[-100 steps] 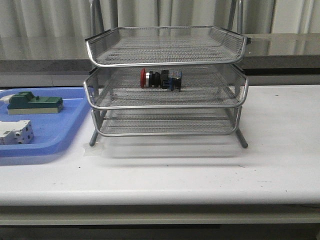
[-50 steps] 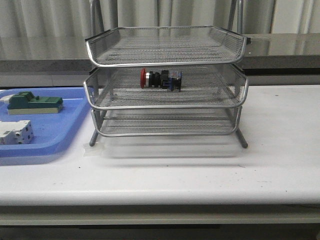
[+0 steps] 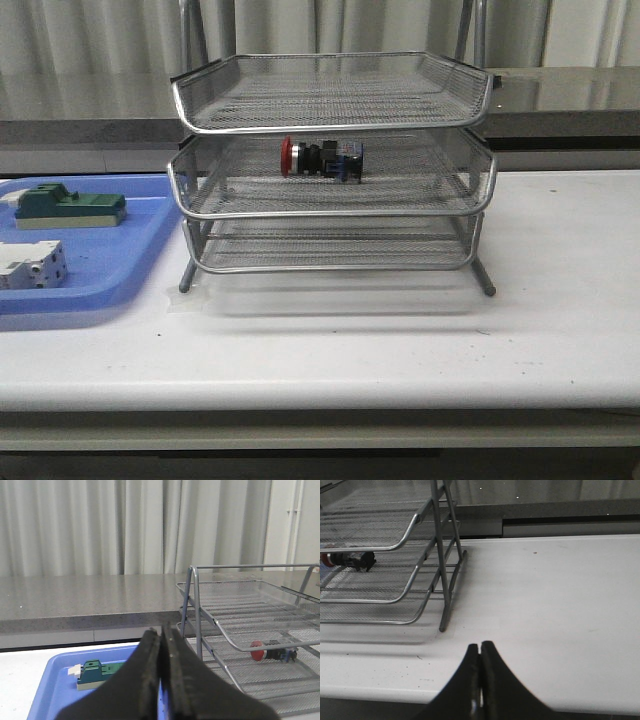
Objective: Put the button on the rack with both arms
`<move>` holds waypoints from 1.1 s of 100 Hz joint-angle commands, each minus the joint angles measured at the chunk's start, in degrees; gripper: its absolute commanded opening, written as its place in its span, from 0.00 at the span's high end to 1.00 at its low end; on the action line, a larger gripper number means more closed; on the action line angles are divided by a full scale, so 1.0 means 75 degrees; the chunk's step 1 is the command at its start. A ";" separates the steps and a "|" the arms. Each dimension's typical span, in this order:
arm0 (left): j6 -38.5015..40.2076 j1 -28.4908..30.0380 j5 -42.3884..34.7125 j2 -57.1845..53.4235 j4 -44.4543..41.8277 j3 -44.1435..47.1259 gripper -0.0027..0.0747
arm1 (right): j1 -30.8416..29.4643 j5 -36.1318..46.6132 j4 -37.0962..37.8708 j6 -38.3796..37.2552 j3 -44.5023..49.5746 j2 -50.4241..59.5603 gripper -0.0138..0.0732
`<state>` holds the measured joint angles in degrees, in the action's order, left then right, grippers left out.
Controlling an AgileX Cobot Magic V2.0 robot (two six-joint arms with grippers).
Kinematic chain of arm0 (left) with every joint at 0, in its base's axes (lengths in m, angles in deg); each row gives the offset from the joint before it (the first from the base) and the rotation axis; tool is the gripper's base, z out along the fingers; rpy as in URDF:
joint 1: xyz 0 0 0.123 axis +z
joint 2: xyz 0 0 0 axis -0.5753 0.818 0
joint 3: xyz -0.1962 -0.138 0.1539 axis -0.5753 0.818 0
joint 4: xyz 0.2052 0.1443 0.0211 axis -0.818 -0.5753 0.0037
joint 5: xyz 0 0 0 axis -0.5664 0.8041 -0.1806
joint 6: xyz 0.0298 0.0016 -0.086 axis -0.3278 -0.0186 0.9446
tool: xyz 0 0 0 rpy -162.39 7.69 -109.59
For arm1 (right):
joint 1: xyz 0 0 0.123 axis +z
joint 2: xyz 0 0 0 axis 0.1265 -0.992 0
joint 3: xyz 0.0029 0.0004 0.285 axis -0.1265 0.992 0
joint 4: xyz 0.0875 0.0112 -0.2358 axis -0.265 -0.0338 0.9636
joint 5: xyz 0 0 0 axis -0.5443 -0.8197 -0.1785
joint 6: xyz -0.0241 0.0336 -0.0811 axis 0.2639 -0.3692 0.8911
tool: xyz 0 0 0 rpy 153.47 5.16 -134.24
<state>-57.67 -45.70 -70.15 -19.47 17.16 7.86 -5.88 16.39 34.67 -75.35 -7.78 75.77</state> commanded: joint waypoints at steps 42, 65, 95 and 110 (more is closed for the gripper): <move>0.0043 0.0006 -0.0562 0.0085 0.0089 -0.0206 0.99 | 0.0421 0.2015 0.0544 -0.0178 0.1334 0.1176 0.91; 0.0043 0.0006 -0.0562 0.0085 0.0089 -0.0206 0.99 | 0.0421 0.2560 0.0544 -0.0198 0.1553 0.1176 0.91; 0.0043 0.0006 -0.0562 0.0085 0.0089 -0.0206 0.99 | 0.0421 0.2671 0.0544 -0.0198 0.1553 0.1176 0.91; 0.0043 0.0006 -0.0562 0.0085 0.0089 -0.0206 0.99 | 0.0421 0.2671 0.0544 -0.0198 0.1553 0.1176 0.91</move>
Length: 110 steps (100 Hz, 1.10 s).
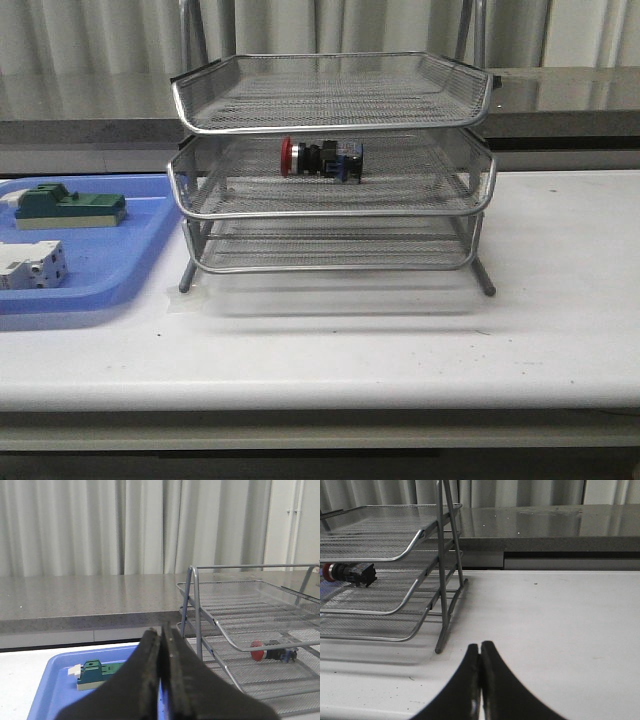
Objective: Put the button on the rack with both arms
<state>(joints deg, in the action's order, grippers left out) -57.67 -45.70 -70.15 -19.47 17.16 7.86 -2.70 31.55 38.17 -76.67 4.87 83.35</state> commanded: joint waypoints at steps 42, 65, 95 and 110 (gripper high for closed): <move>0.0043 0.0006 -0.0562 0.0085 0.0089 -0.0206 0.99 | -0.0003 0.0650 0.0078 -0.0023 -0.0133 0.0166 0.91; 0.0043 0.0006 -0.0562 0.0085 0.0089 -0.0206 0.99 | -0.0003 0.0650 0.0078 -0.0023 -0.0133 0.0166 0.91; 0.0043 0.0006 -0.0773 0.0085 -0.0242 -0.0206 0.99 | -0.0003 0.0650 0.0078 -0.0023 -0.0133 0.0166 0.91; 0.0043 0.0006 -0.0649 0.0085 -0.1266 -0.0183 0.99 | -0.0003 0.0650 0.0078 -0.0023 -0.0133 0.0166 0.91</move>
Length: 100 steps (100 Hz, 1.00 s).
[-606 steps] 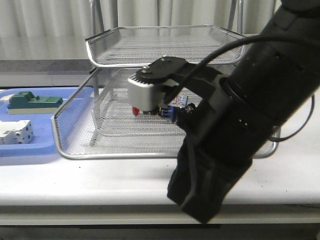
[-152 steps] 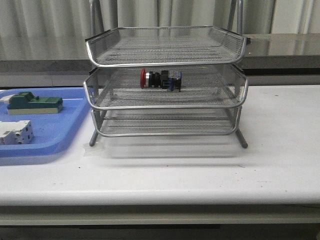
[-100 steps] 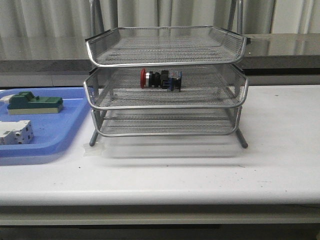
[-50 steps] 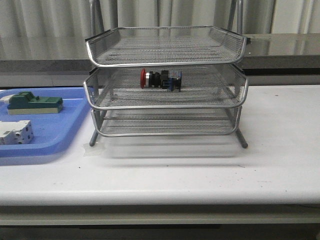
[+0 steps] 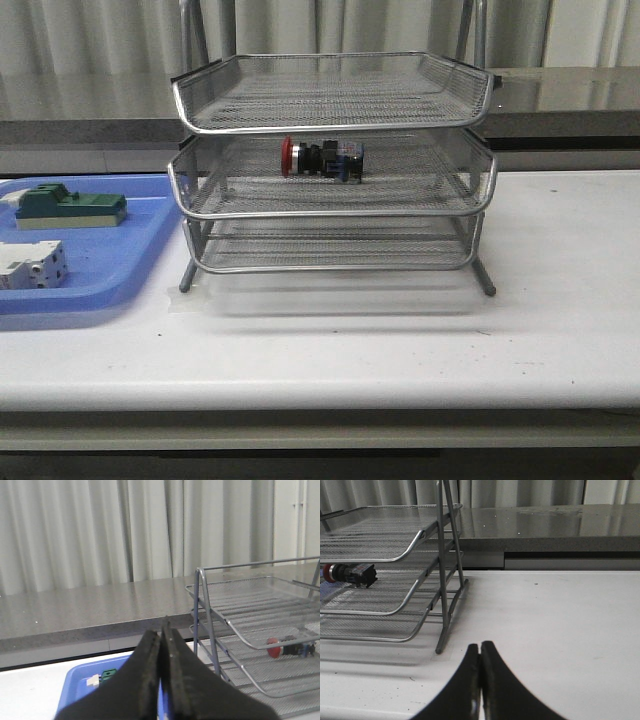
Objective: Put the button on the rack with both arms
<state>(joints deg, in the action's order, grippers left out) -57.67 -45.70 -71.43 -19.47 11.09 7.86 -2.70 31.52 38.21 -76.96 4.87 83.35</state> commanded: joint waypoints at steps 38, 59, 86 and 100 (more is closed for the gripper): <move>0.2927 0.1392 -0.0525 0.0034 -0.2373 0.0511 0.99 | -0.0003 0.0653 0.0072 0.0016 -0.0133 0.0166 0.91; 0.3237 0.1778 -0.0538 -0.0686 -0.2706 0.1115 0.99 | -0.0003 0.0653 0.0072 0.0016 -0.0133 0.0166 0.91; 0.3667 0.1778 -0.0628 -0.0996 -0.3026 0.1810 0.99 | -0.0003 0.0653 0.0072 0.0016 -0.0133 0.0166 0.91; 0.4118 0.1778 -0.0878 -0.0996 -0.3416 0.1927 0.99 | -0.0003 0.0653 0.0072 0.0016 -0.0133 0.0166 0.91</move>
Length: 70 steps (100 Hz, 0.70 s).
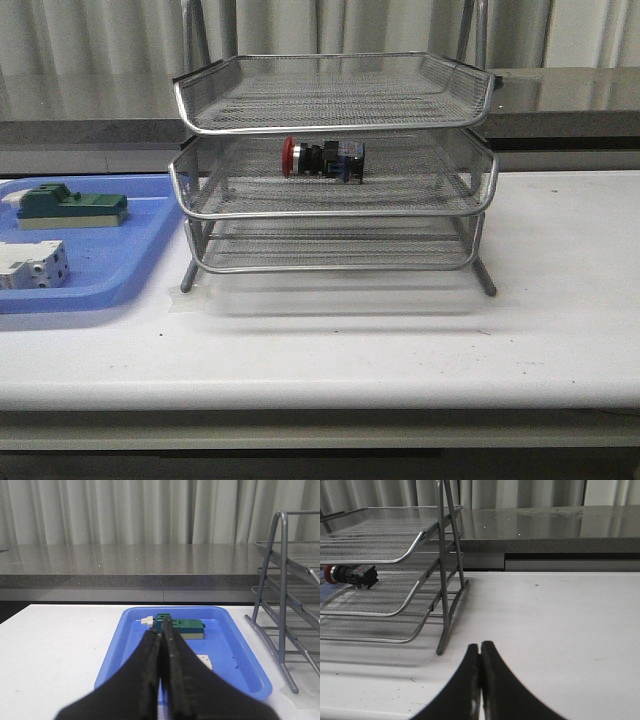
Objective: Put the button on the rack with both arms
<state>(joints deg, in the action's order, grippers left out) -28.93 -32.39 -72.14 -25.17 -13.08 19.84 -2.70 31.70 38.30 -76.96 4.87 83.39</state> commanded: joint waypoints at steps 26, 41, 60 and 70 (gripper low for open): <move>0.0286 0.0003 -0.0842 -0.0236 -0.0211 0.0329 0.99 | -0.0003 0.0630 0.0060 0.0016 -0.0133 0.0161 0.91; 0.0286 0.0003 -0.0842 -0.0236 -0.0054 0.0329 0.99 | -0.0003 0.0630 0.0060 0.0016 -0.0133 0.0161 0.91; 0.0286 0.0003 -0.0842 -0.0236 0.0020 0.0329 0.99 | -0.0003 0.0630 0.0060 0.0016 -0.0133 0.0161 0.91; 0.0286 0.0003 -0.0842 -0.0236 0.0020 0.0329 0.99 | -0.0003 0.0630 0.0060 0.0016 -0.0133 0.0161 0.91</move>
<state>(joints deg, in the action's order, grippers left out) -27.34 -32.39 -73.60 -25.17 -13.53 19.84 -2.70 31.70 38.30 -76.96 4.87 83.39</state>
